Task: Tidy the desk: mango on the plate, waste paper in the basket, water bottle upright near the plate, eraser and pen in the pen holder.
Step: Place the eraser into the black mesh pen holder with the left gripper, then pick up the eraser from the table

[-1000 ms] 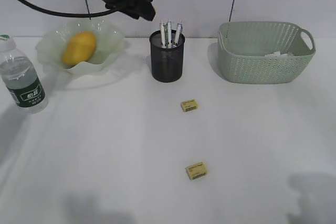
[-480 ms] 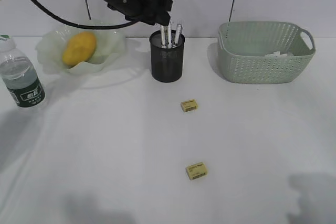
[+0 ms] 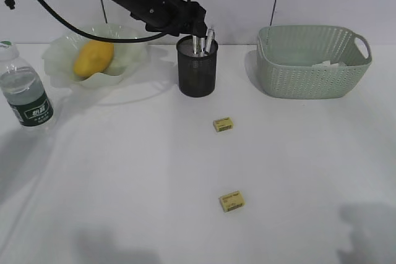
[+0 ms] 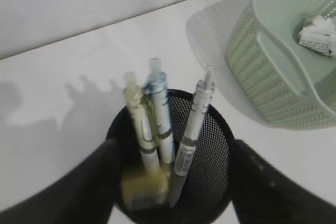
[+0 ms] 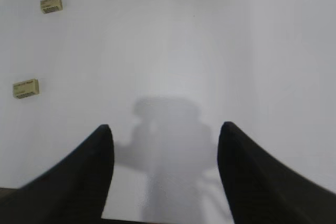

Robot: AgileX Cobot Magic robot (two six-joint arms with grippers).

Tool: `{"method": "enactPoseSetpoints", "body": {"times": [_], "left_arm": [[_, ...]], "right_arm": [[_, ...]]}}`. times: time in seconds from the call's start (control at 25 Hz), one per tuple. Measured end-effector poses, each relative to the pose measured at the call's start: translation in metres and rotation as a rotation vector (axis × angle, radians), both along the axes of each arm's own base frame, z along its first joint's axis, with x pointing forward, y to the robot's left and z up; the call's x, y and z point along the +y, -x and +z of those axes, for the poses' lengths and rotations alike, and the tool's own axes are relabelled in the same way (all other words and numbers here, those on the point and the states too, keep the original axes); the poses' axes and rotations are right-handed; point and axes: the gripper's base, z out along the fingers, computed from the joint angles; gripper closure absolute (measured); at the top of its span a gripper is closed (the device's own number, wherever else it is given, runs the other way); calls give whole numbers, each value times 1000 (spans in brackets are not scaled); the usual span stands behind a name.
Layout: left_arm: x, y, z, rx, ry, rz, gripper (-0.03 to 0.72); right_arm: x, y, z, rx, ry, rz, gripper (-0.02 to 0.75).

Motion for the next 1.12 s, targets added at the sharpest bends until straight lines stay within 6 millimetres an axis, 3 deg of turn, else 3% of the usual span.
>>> {"method": "enactPoseSetpoints", "body": {"times": [0.24, 0.44, 0.6, 0.8, 1.12], "left_arm": [[1, 1, 9, -15, 10, 1, 144], [4, 10, 30, -19, 7, -23, 142], [9, 25, 48, 25, -56, -87, 146], [25, 50, 73, 102, -191, -159, 211], [58, 85, 114, 200, -353, -59, 251]], "right_arm": [[0, 0, 0, 1, 1, 1, 243], [0, 0, 0, -2, 1, 1, 243], [0, 0, 0, -6, 0, 1, 244], [0, 0, 0, -8, 9, 9, 244], [1, 0, 0, -19, 88, 79, 244]]}}
